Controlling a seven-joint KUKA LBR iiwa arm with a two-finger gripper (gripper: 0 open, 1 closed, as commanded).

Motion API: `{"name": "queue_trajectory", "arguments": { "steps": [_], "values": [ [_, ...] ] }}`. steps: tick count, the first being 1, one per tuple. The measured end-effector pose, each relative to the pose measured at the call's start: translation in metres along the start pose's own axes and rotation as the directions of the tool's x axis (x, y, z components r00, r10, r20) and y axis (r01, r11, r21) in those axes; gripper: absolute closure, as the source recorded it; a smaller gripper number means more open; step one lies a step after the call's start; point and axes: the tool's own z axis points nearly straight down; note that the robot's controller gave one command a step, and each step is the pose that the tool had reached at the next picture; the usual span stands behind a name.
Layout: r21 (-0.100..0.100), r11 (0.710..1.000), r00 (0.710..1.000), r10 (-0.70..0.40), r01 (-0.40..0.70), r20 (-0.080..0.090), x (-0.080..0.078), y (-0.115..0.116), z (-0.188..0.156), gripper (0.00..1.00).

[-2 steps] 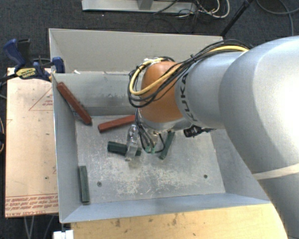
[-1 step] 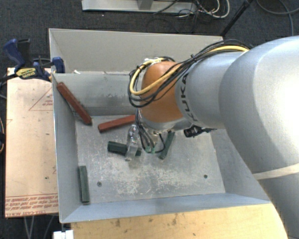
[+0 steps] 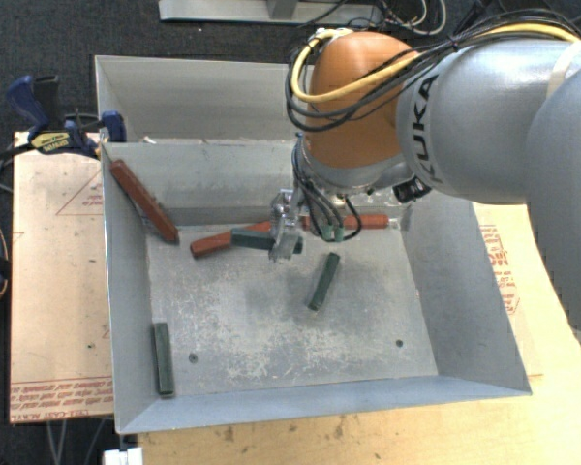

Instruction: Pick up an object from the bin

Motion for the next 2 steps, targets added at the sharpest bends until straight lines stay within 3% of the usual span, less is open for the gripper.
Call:
{"name": "queue_trajectory", "arguments": {
  "steps": [1,2],
  "values": [
    [0.0,1.0,1.0,0.0,0.0,-0.001,0.0,0.0,0.0,1.0],
    [0.002,1.0,1.0,-0.006,0.006,-0.008,0.013,-0.015,-0.048,1.0]
  ]
}}
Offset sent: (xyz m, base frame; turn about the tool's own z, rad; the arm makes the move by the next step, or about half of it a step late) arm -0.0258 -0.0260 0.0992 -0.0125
